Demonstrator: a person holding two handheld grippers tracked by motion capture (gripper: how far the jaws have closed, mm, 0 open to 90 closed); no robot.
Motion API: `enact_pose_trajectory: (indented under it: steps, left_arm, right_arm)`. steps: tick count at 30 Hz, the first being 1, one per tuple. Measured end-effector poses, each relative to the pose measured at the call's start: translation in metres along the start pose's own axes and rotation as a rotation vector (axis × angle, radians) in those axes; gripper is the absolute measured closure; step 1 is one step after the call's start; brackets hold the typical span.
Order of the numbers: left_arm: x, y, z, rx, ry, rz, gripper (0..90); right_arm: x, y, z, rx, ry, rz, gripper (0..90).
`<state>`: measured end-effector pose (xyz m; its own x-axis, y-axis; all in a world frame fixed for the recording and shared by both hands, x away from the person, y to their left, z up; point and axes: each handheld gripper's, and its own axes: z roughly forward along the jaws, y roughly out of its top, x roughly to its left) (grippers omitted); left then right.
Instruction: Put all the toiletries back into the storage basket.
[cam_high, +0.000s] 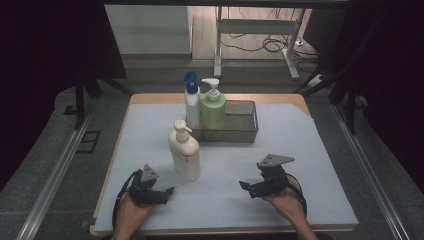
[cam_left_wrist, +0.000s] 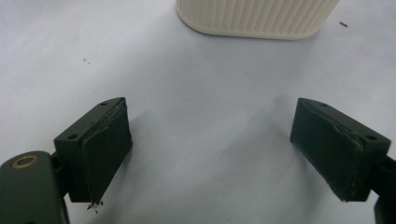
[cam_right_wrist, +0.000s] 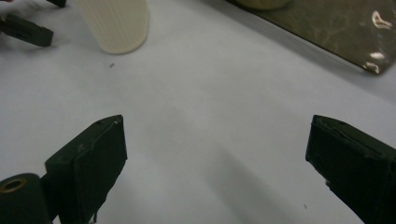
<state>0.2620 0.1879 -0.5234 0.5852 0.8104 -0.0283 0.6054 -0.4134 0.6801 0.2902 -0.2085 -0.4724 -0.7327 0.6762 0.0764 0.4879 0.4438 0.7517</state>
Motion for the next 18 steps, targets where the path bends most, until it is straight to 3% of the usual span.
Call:
enact_pose_trajectory:
  steps: [18]
  left_arm:
    - [0.0,0.0,0.0,-0.002,0.003,-0.001,12.1]
  right_arm:
    - [0.028,0.047,0.019,-0.046,0.066,-0.06,7.1]
